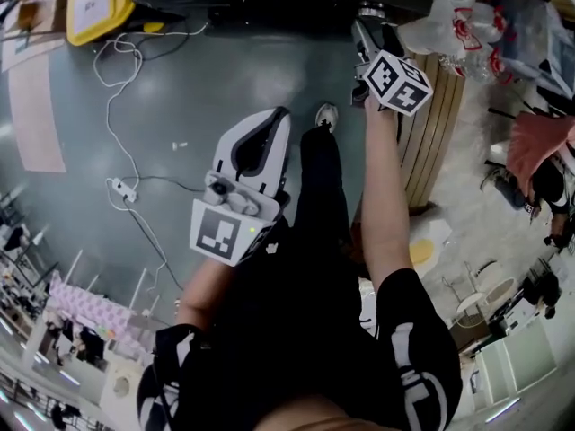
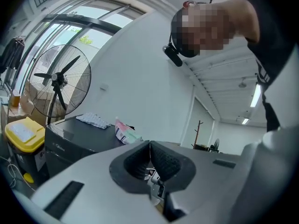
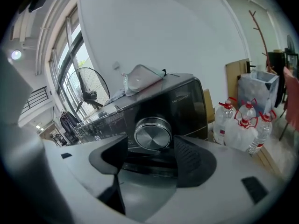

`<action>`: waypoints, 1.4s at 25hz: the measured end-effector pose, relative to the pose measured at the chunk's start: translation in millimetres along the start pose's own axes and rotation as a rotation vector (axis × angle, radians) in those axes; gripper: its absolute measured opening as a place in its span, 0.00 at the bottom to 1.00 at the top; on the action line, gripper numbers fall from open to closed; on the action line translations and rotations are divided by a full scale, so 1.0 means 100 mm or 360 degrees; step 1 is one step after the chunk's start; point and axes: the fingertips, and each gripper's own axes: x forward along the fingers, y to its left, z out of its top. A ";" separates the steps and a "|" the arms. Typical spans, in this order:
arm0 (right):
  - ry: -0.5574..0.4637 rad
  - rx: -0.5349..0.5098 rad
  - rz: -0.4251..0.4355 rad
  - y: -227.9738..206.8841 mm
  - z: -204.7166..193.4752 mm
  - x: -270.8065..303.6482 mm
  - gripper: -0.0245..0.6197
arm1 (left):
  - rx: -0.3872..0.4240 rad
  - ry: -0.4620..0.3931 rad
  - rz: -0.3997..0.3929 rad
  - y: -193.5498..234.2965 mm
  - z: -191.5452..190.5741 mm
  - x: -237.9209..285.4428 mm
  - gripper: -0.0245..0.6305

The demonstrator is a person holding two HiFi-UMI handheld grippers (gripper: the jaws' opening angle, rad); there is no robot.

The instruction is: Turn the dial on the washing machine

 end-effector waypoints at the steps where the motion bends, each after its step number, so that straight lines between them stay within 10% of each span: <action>1: -0.0006 0.0009 -0.0001 -0.02 0.00 0.05 0.53 | -0.0012 0.0005 0.0002 0.02 -0.05 0.01 0.07; 8: -0.0025 -0.0108 -0.0107 -0.05 0.08 0.13 0.48 | -0.0033 0.0030 -0.0008 0.05 -0.20 0.02 0.07; 15: -0.0008 -0.0868 -0.0505 0.08 0.04 0.16 0.48 | -0.0034 0.0028 -0.0020 0.11 -0.19 0.02 0.07; 23: -0.0068 -0.0162 -0.0099 0.01 0.00 0.17 0.53 | -0.0043 0.0023 -0.0027 0.11 -0.19 -0.05 0.07; 27: -0.0084 -0.0106 -0.0091 -0.06 0.01 0.19 0.49 | -0.0049 0.0026 -0.0027 0.12 -0.21 -0.06 0.07; 35: 0.0046 -0.0950 -0.0512 0.05 -0.02 0.20 0.48 | -0.0041 0.0039 -0.0001 0.15 -0.25 -0.08 0.07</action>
